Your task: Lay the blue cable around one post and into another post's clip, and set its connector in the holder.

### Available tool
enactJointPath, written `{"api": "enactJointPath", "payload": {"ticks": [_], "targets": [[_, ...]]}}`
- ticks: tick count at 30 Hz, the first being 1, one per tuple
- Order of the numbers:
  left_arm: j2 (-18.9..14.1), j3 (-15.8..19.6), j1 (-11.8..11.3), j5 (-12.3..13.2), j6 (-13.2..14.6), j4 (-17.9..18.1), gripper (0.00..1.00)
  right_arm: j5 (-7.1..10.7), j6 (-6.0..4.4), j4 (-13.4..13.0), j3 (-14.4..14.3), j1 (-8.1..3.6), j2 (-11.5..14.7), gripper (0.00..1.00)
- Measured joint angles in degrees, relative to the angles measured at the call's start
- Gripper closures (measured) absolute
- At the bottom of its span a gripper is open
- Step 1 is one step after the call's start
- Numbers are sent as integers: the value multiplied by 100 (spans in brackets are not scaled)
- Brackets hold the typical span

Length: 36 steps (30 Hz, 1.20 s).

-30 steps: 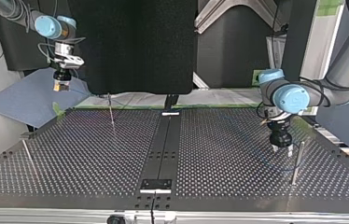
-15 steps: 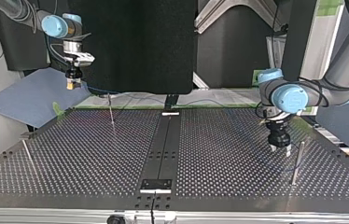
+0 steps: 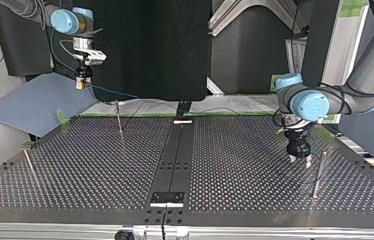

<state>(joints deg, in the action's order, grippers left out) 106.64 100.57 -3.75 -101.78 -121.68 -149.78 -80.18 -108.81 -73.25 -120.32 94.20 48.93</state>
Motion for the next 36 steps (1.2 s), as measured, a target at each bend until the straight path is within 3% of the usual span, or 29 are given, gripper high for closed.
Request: {"api": "enactJointPath", "payload": {"ticks": [7,17,22,30,36], "targets": [[0,0,6,-12,-5,0,0,-36,-27,-123,-1,-69,-298,100],[0,3,-86,4,-459,24,0,12,-257,-587,26,-168,-841,100],[0,15,-112,-30,-655,23,0,21,-273,-582,29,-196,-912,100],[1,365,-140,-145,-840,323,0,20,-267,-552,29,-201,-920,100],[9,549,-127,-264,-794,627,0,46,-266,-551,30,-181,-922,100]]}}
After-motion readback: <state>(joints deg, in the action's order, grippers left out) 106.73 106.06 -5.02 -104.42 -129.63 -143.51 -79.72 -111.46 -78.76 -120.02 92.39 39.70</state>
